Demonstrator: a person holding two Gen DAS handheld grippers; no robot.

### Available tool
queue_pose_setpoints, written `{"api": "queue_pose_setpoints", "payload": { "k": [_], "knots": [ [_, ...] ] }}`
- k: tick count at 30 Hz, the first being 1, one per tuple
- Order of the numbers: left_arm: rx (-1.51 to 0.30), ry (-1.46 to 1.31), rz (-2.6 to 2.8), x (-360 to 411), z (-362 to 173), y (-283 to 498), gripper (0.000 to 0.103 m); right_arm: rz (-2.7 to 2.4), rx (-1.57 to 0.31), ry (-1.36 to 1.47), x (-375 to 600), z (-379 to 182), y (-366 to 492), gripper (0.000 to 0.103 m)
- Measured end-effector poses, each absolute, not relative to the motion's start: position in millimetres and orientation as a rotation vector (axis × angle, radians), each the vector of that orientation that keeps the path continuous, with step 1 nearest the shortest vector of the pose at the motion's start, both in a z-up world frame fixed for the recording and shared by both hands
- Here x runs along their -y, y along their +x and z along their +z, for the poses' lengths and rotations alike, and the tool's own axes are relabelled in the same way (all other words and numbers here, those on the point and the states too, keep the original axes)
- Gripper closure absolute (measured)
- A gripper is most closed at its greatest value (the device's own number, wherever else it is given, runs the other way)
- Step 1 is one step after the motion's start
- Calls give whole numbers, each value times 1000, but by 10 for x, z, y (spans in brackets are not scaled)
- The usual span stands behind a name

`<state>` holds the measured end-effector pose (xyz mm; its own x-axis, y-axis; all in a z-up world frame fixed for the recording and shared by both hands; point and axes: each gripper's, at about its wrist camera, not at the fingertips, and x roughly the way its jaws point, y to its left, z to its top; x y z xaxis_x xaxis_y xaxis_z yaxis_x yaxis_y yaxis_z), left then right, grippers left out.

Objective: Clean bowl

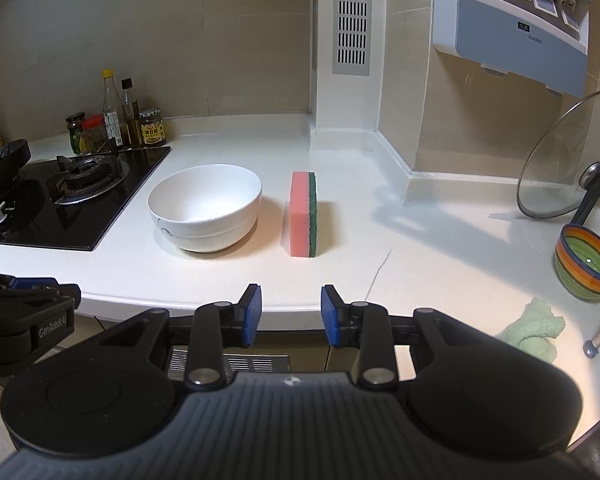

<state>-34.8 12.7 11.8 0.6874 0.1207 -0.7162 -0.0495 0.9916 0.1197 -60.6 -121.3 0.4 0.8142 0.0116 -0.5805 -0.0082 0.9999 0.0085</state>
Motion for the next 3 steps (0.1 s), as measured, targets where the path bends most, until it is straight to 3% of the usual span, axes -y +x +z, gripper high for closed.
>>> {"api": "queue_pose_setpoints", "payload": {
  "k": [3],
  "knots": [
    [-811, 91, 93, -128, 110, -333, 91, 9, -623, 5, 1226, -3, -599, 75]
  ]
}}
